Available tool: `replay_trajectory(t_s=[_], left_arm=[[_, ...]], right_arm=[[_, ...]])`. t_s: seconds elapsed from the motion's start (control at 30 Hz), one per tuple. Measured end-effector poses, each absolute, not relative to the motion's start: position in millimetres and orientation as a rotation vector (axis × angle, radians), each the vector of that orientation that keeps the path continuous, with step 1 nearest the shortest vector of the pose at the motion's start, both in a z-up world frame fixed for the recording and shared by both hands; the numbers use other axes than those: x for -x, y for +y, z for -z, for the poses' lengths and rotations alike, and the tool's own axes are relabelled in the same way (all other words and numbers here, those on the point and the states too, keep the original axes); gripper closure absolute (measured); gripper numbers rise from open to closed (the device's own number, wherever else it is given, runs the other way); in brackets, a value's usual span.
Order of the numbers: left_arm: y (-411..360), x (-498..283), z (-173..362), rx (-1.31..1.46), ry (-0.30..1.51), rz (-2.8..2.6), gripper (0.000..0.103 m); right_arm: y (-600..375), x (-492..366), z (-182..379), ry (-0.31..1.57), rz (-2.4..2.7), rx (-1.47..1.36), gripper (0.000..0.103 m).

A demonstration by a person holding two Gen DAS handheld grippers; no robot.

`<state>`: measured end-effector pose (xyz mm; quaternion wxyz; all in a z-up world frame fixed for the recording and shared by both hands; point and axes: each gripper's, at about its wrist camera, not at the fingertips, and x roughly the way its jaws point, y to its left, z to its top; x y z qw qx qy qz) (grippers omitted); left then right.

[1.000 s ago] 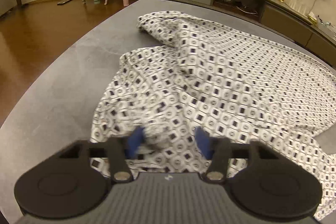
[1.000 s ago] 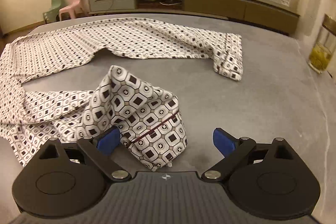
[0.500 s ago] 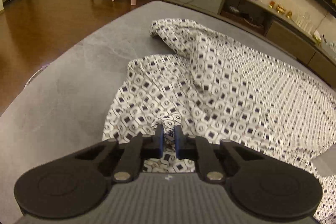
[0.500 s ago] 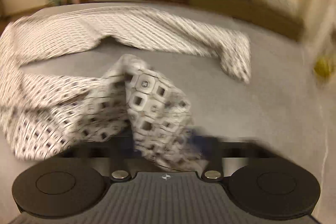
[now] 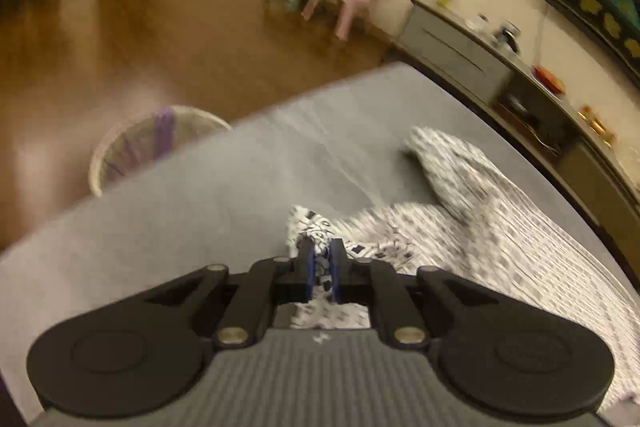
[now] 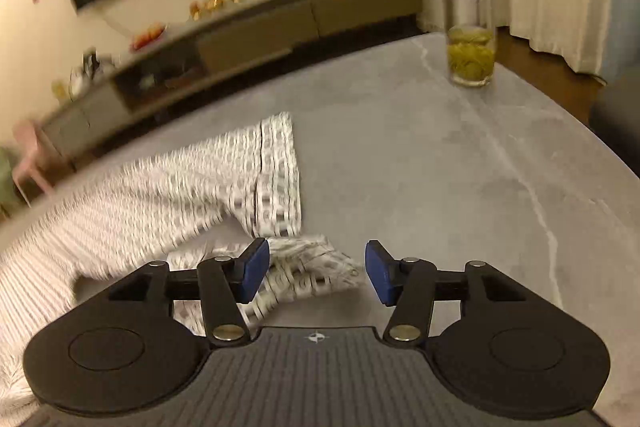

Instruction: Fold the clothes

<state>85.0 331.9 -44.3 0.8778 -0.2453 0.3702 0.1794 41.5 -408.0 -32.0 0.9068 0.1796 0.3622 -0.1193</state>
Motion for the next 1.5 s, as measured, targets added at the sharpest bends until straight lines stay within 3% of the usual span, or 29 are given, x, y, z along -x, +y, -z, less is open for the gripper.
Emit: replay_trajectory(t_s=[0.07, 0.1, 0.13, 0.33, 0.43, 0.6, 0.77, 0.8, 0.93, 1.07, 1.13, 1.2, 1.33, 1.37, 1.43, 1.47, 1.5], left_arm=[[321, -84, 37, 0.476, 0.754, -0.35, 0.082], [318, -84, 34, 0.457, 0.746, -0.347, 0.08], [316, -84, 32, 0.445, 0.741, -0.342, 0.079], [327, -91, 51, 0.476, 0.817, -0.324, 0.079], [325, -88, 41, 0.443, 0.772, -0.392, 0.079], [289, -77, 7, 0.232, 0.621, -0.472, 0.077], [216, -91, 29, 0.094, 0.751, -0.122, 0.075], [205, -95, 38, 0.058, 0.783, -0.098, 0.075], [179, -113, 68, -0.081, 0.867, -0.11, 0.075], [146, -115, 64, -0.178, 0.809, -0.035, 0.077], [119, -114, 61, -0.215, 0.782, 0.075, 0.069], [88, -115, 63, -0.273, 0.769, 0.172, 0.047], [40, -118, 78, -0.374, 0.747, 0.303, 0.047], [32, -120, 85, -0.396, 0.743, 0.318, 0.048], [30, -129, 90, -0.395, 0.735, 0.345, 0.062], [29, -133, 93, -0.394, 0.731, 0.359, 0.096], [35, -138, 91, -0.35, 0.732, 0.335, 0.103]], right_arm=[[-393, -34, 19, 0.705, 0.19, -0.327, 0.03], [-385, -29, 11, 0.679, 0.166, -0.3, 0.015], [-378, -24, 5, 0.657, 0.147, -0.266, 0.009], [-348, -21, 13, 0.733, 0.031, -0.123, 0.009], [-322, -18, 18, 0.73, -0.069, -0.078, 0.009], [-234, -21, 25, 0.74, -0.364, 0.12, 0.009], [-174, -52, 52, 0.828, -0.406, 0.296, 0.016], [-169, -61, 56, 0.84, -0.39, 0.307, 0.023], [-168, -95, 60, 0.772, -0.235, 0.219, 0.03], [-175, -107, 47, 0.653, -0.116, 0.077, 0.028], [-186, -104, 36, 0.65, -0.136, -0.021, 0.025], [-205, -90, 21, 0.628, -0.14, -0.109, 0.019], [-259, -56, 7, 0.621, -0.078, -0.176, 0.013], [-274, -49, 8, 0.634, -0.054, -0.183, 0.013], [-303, -37, 16, 0.668, -0.005, -0.188, 0.013], [-316, -32, 22, 0.684, 0.014, -0.188, 0.013], [-328, -28, 27, 0.696, 0.03, -0.19, 0.013]])
